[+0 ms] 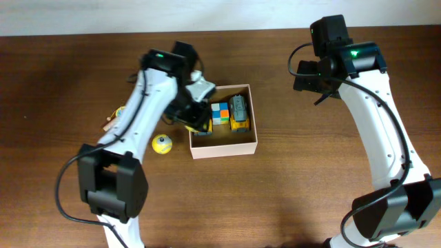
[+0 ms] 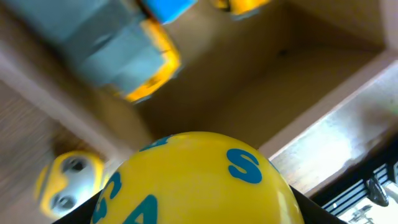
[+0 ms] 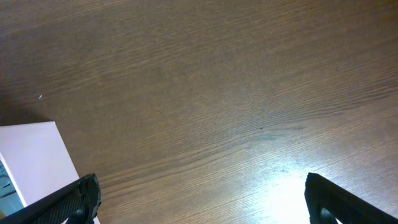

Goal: Pack container
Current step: 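Carry the lettered ball right and lower it into the pink box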

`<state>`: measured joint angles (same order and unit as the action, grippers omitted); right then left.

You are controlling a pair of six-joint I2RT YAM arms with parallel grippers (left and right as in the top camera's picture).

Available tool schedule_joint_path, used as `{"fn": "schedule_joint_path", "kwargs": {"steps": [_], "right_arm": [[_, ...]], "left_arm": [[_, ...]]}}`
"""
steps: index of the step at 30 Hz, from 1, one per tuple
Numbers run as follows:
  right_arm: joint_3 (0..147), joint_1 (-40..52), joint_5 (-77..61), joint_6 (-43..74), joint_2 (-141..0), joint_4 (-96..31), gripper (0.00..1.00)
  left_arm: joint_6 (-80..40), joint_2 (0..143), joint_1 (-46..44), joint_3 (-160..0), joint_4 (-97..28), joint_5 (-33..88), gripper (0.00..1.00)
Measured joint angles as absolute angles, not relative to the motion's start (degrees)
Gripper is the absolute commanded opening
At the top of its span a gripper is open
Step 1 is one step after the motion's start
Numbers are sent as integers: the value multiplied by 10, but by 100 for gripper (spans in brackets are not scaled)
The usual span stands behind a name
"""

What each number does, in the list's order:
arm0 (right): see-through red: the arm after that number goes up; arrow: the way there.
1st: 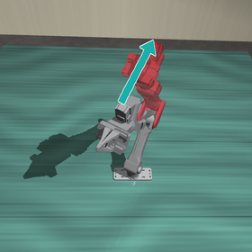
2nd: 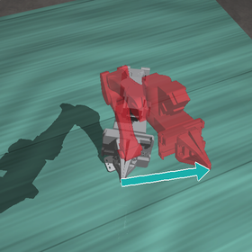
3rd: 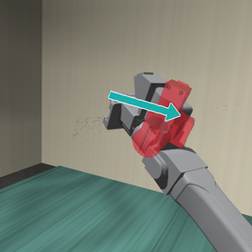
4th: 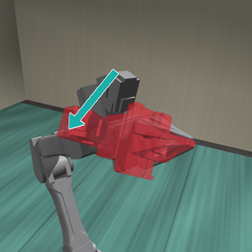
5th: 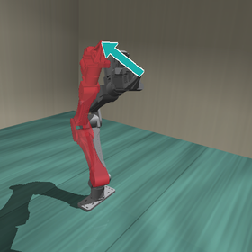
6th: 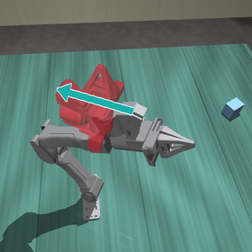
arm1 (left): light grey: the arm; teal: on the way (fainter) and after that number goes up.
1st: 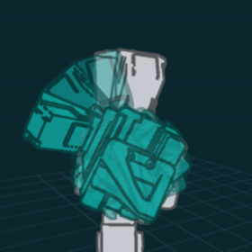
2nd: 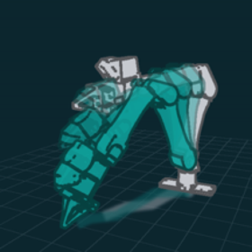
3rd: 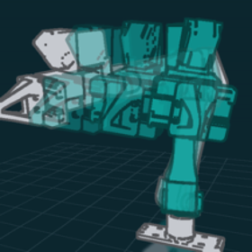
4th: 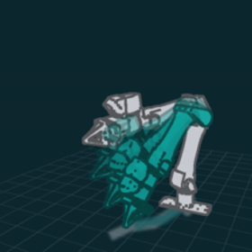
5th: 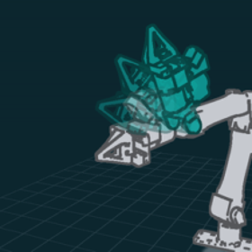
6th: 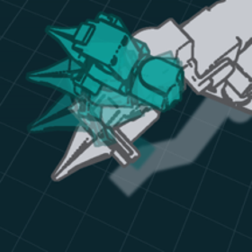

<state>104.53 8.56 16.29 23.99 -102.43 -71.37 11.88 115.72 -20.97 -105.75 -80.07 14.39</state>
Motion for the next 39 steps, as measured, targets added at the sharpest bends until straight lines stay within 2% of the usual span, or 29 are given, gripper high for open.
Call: {"fn": "schedule_joint_path", "kwargs": {"steps": [8, 23, 30, 39], "right_arm": [[1045, 86, 163, 240, -1024, -714, 99], [1045, 86, 163, 240, -1024, -714, 99], [1045, 86, 163, 240, -1024, -714, 99], [1045, 86, 163, 240, -1025, -714, 99]], "left_arm": [[127, 1157, -265, -1058, -791, 117, 66], [127, 1158, -265, -1055, -819, 41, 65], [131, 1158, -265, -1055, -819, 27, 81], [131, 1158, -265, -1055, -817, 25, 82]]}}
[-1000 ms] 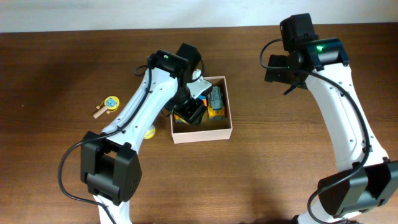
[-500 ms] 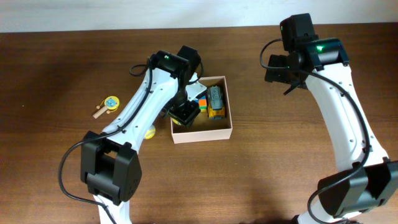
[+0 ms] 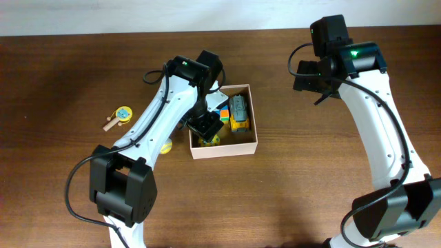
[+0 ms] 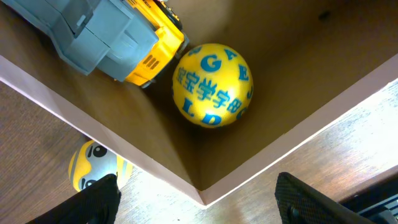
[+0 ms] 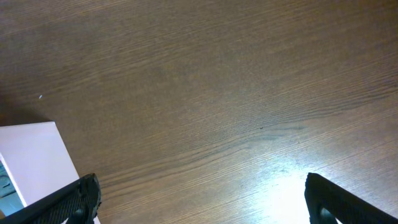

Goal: Pack container
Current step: 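Carry the lettered ball right and lower it into the pink box, then open the left gripper, withdraw left over the yellow face ball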

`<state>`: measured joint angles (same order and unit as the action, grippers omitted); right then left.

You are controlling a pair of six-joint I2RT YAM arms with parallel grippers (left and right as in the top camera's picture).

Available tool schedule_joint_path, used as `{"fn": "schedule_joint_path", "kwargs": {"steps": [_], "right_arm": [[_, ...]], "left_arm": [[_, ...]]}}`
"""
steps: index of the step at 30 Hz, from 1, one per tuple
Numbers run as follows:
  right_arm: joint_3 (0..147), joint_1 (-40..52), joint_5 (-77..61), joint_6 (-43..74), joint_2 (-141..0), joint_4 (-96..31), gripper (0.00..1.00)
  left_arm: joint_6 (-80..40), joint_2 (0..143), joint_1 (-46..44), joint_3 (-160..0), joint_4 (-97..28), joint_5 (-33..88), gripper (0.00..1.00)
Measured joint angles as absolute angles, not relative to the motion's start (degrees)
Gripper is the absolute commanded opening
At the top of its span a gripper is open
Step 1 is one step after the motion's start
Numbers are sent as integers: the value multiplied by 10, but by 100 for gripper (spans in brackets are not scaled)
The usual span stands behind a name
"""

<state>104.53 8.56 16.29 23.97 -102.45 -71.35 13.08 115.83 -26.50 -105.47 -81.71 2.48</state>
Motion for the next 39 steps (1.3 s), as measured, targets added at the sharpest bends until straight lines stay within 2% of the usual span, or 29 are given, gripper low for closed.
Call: {"fn": "schedule_joint_path", "kwargs": {"steps": [7, 18, 30, 39], "right_arm": [[1045, 86, 163, 240, -1024, -714, 99], [1045, 86, 163, 240, -1025, -714, 99], [1045, 86, 163, 239, -1024, -714, 99], [1045, 86, 163, 239, -1024, -714, 99]], "left_arm": [[84, 1158, -243, -1055, -816, -21, 81], [-22, 1152, -105, -1049, -790, 10, 83], [-81, 1145, -107, -890, -722, 15, 83], [-103, 1145, -107, -841, -669, 4, 83]]}}
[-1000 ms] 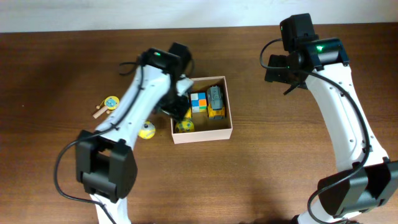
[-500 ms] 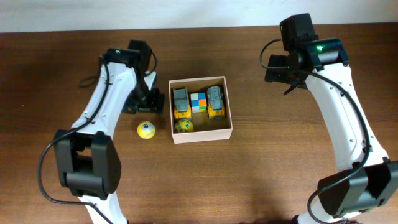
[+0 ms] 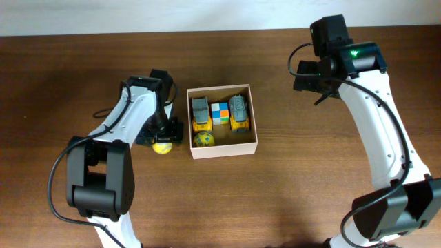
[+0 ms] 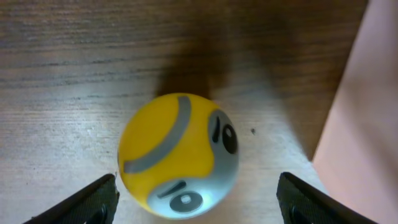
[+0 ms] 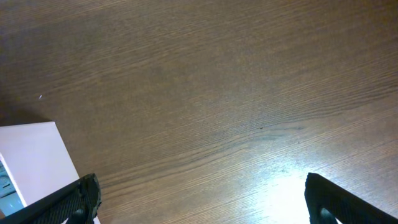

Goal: Pack container
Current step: 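Open the left gripper, withdraw left over the yellow face ball, then lower and close the left gripper on the yellow face ball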

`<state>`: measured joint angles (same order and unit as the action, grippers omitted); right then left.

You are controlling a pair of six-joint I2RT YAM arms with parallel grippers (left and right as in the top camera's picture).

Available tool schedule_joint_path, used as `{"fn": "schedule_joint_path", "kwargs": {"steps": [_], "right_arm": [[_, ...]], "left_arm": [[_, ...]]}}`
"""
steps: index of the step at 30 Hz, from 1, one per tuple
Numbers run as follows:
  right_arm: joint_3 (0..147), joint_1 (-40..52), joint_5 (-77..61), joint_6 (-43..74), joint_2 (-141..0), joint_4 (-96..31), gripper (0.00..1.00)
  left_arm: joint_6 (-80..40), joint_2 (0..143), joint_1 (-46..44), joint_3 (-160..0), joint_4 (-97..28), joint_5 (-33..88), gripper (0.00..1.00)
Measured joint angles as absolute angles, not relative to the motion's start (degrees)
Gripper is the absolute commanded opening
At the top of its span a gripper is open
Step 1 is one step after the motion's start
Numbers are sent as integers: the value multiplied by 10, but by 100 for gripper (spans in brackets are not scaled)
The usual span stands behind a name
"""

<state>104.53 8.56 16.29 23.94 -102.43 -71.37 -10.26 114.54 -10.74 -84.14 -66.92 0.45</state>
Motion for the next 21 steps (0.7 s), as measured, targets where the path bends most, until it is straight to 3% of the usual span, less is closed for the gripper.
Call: {"fn": "schedule_joint_path", "kwargs": {"steps": [21], "right_arm": [[1045, 86, 163, 240, -1024, -714, 99]], "left_arm": [[-104, 1145, -107, -798, -608, -20, 80]]}}
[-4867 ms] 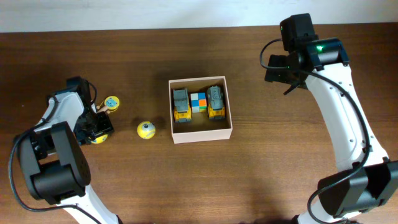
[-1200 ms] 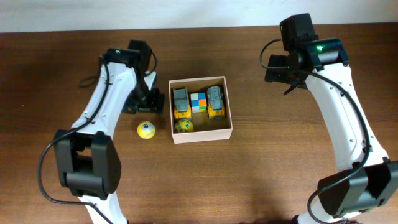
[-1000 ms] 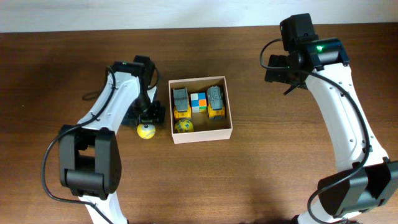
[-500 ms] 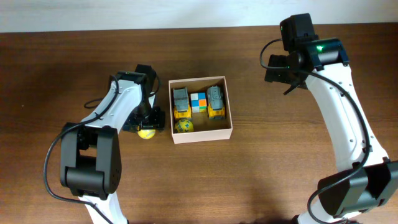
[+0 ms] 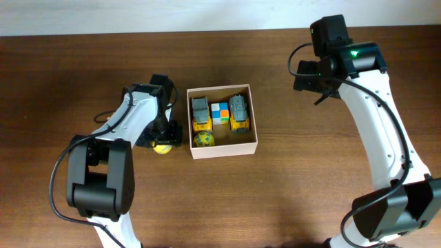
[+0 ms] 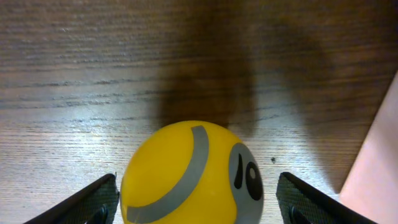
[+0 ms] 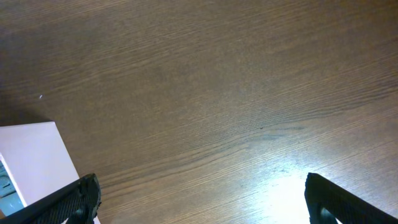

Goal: Pack container
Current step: 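Lower and close the left gripper on the yellow face ball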

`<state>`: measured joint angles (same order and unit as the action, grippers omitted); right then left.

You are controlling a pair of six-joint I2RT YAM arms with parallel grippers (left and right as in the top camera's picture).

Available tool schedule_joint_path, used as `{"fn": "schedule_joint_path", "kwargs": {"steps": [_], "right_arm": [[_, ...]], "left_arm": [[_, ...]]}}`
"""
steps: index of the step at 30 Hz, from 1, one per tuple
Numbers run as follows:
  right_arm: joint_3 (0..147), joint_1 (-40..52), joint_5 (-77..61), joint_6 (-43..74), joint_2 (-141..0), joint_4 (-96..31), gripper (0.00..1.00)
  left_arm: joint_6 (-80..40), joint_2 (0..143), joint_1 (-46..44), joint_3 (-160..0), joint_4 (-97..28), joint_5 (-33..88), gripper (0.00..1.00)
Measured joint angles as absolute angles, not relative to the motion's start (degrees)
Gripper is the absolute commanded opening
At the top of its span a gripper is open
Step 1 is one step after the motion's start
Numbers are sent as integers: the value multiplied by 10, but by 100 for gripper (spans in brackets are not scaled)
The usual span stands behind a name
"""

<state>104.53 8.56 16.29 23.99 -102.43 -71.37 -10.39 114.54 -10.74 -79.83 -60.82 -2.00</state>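
The white open box (image 5: 255, 121) holds two yellow-and-grey toy trucks (image 5: 200, 112), a colour cube (image 5: 220, 112) and a yellow lettered ball (image 5: 202, 140). Left of the box, a yellow minion ball (image 6: 193, 174) lies on the table, also seen from overhead (image 5: 162, 147). My left gripper (image 6: 198, 202) stands open low over it, one finger on each side, apart from it. My right gripper (image 7: 202, 196) hangs open over bare wood, right of the box's corner (image 7: 31, 158).
The brown wooden table (image 5: 296, 186) carries everything. The box wall (image 6: 376, 168) lies just right of the minion ball. The left arm hides the table area further left of the ball.
My left gripper has come lower over the minion ball, which now sits closer and further down between the open fingers. The right arm has not moved.
My left gripper held the yellow lettered ball over the box. Then the ball lay inside the box, beside a truck, with the gripper open above it. After that the gripper stood open over the minion ball left of the box, and now it is lower around it.
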Motion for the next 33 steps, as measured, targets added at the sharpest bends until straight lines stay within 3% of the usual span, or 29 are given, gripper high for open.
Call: {"fn": "schedule_joint_path", "kwargs": {"steps": [5, 10, 16, 20, 33], "right_arm": [[1045, 86, 163, 240, -1025, -714, 99], [1045, 86, 163, 240, -1024, -714, 99], [1045, 86, 163, 240, -1024, -714, 99], [1045, 86, 163, 240, -1024, -714, 99], [1045, 86, 163, 239, -1024, -714, 99]], "left_arm": [[-108, 1145, -107, -797, -604, -20, 66], [-108, 1145, -108, -797, -599, -22, 66], [-108, 1145, -107, -797, -591, -22, 72], [-110, 1145, -107, -797, -588, -22, 59], [-110, 1145, -108, -797, -589, -22, 53]]}}
